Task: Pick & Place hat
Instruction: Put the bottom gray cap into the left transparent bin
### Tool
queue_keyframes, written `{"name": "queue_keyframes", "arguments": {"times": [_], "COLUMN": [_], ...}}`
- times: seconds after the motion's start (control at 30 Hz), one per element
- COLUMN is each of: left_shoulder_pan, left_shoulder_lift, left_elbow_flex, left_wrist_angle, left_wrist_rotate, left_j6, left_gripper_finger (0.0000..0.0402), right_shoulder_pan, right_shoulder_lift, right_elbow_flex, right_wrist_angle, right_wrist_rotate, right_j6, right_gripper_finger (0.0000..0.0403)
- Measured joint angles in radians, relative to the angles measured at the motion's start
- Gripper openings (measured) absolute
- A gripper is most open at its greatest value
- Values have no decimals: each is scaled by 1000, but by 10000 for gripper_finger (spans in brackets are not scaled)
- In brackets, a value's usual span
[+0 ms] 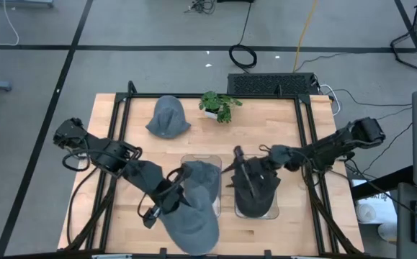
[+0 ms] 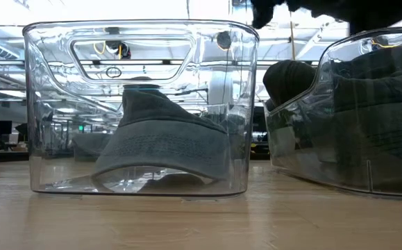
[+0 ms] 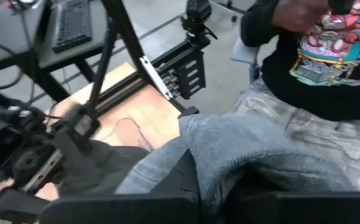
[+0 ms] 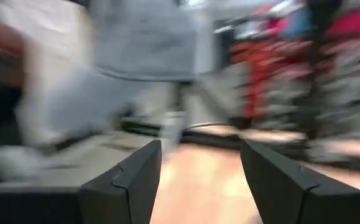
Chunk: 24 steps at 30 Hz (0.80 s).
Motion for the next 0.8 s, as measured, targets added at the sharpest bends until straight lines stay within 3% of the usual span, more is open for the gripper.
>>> {"name": "queue_keyframes", "arguments": {"times": [0.1,0.2,0.3,0.8], "left_shoulder_pan": [10,28,46,90], "left_shoulder_lift": [18,33,40,85], "left_elbow_flex": [0,0,0,0], "left_wrist_angle": [6,5,12,82], "left_wrist_rotate": [28,53,75,164], "left_j6": [21,23,33,77], "left_gripper_finger": [10,10,10,10], "right_shoulder_pan": [-28,-30,-25,-10], "right_shoulder_lift": [44,90,128,282], "right_elbow_flex": [44,49,49,141], "right_wrist_angle": [25,135,222,247], "right_wrist_rotate": [-236,-352,-351,-350], "right_j6": [182,272,317,371], "right_gripper_finger": [210,210,210,210]}}
